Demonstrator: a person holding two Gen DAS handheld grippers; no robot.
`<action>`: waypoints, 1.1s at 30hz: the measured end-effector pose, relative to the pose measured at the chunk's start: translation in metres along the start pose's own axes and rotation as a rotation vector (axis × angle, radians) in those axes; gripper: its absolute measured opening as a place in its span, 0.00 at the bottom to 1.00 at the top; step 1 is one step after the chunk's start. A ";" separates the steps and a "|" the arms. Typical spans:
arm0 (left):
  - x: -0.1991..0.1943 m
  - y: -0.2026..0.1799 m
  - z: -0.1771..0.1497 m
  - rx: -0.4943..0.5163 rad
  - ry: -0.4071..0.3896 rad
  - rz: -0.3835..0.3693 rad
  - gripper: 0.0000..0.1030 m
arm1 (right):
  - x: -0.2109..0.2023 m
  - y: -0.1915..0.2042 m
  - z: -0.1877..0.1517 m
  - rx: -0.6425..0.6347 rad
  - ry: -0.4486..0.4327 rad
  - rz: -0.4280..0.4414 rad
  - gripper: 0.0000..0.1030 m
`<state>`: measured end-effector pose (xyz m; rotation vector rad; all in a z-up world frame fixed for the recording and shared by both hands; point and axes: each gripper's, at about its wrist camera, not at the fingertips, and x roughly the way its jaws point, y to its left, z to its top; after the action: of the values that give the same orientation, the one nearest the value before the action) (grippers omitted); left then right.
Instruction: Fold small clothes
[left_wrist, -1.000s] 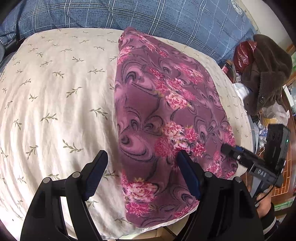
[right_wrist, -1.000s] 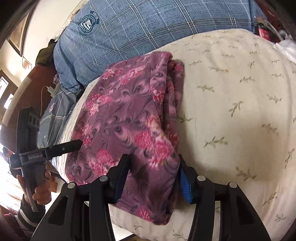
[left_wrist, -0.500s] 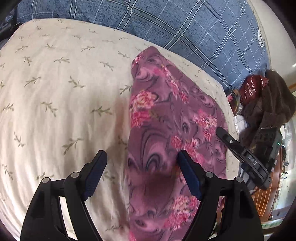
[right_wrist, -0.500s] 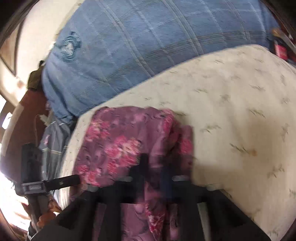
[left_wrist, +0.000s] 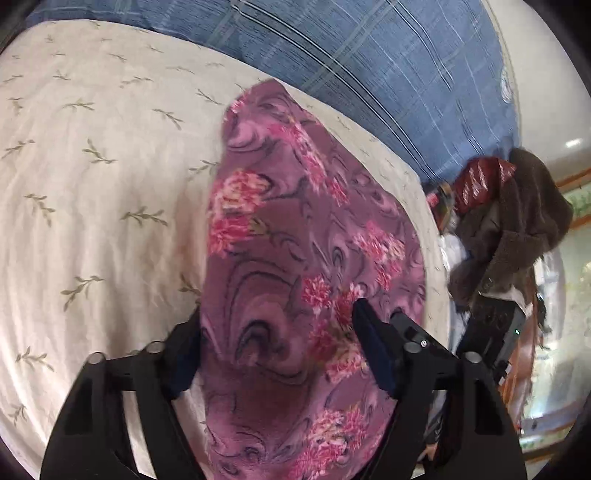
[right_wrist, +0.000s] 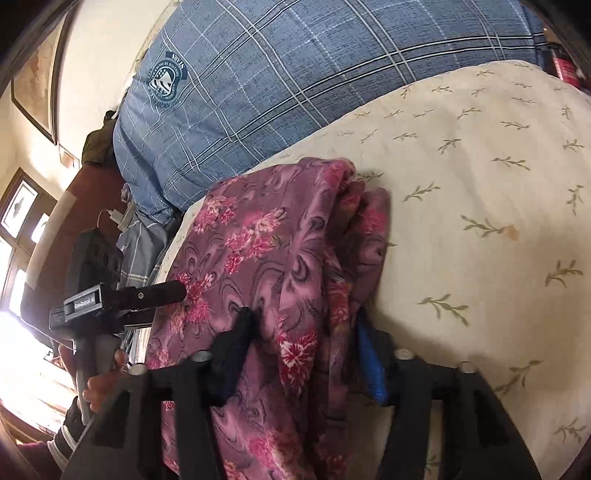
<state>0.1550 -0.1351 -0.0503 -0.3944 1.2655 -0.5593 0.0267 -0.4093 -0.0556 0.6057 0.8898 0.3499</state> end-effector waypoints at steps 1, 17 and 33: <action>-0.002 -0.002 -0.002 0.019 -0.013 0.022 0.42 | -0.001 0.004 0.001 -0.016 -0.011 -0.014 0.27; -0.112 0.052 0.006 -0.037 -0.210 0.019 0.24 | 0.027 0.091 0.013 -0.013 -0.034 0.154 0.23; -0.100 0.070 0.054 0.061 -0.248 0.183 0.46 | 0.075 0.099 0.045 -0.059 -0.041 0.014 0.24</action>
<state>0.1993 -0.0209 0.0017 -0.2835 1.0310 -0.3796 0.1030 -0.3084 -0.0185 0.5628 0.8330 0.3742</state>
